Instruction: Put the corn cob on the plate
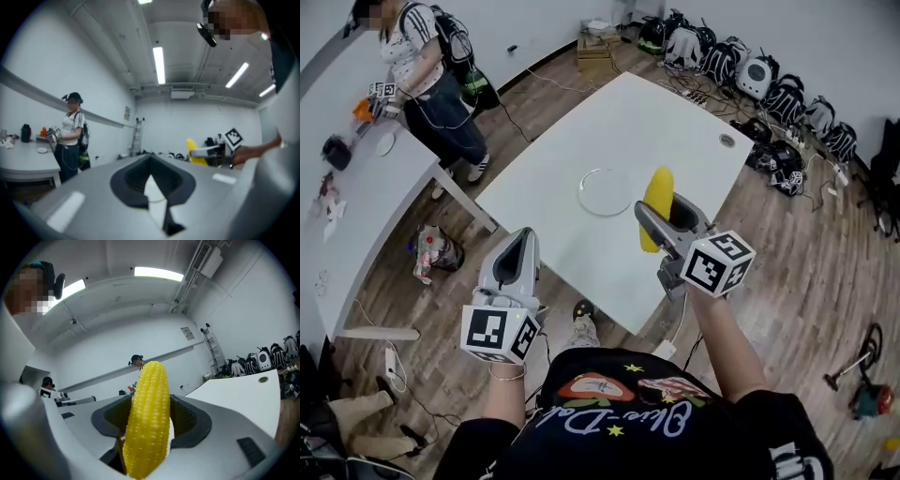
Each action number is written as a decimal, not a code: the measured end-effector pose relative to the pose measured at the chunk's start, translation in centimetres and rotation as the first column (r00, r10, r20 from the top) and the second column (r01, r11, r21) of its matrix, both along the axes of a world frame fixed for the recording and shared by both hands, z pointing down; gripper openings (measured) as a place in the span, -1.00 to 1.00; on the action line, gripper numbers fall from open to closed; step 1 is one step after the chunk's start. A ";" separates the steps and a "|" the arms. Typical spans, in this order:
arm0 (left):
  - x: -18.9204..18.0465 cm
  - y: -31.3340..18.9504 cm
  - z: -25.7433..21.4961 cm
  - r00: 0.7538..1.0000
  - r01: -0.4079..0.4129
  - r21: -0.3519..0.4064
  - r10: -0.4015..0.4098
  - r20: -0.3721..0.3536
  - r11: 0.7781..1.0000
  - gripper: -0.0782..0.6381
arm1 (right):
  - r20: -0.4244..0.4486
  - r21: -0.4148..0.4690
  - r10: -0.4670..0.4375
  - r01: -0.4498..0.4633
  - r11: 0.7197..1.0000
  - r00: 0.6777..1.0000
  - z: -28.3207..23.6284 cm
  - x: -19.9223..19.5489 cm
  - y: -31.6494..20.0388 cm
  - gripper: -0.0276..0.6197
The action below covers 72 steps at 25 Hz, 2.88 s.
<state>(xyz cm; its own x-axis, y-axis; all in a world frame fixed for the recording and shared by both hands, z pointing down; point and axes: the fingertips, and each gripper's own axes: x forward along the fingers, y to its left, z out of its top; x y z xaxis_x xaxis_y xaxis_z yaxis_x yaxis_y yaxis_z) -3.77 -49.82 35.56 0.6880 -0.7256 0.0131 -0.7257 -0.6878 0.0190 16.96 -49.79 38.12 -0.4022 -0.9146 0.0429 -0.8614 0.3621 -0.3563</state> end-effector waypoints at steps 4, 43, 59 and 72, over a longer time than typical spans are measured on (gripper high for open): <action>1.2 -4.5 0.1 0.999 -0.035 -0.024 0.035 -0.011 0.999 -0.81 | -0.070 -0.107 -0.047 0.039 0.993 0.996 3.4 -1.0 -5.2 -0.10; -3.6 -16.3 3.8 1.000 0.015 -0.184 -0.017 -0.008 0.983 -0.81 | -0.393 -0.649 -0.391 0.050 0.759 0.832 21.9 -2.0 -20.0 -0.10; -0.1 -10.2 0.7 0.999 -0.043 -0.090 0.044 0.012 0.995 -0.81 | -0.069 -0.063 0.049 -0.053 0.997 0.996 1.6 1.6 -5.7 -0.85; -1.3 4.2 2.9 0.999 0.003 -0.095 0.002 0.052 0.995 -0.81 | -0.023 0.019 -0.025 0.025 1.000 0.999 1.8 -1.0 8.0 -0.85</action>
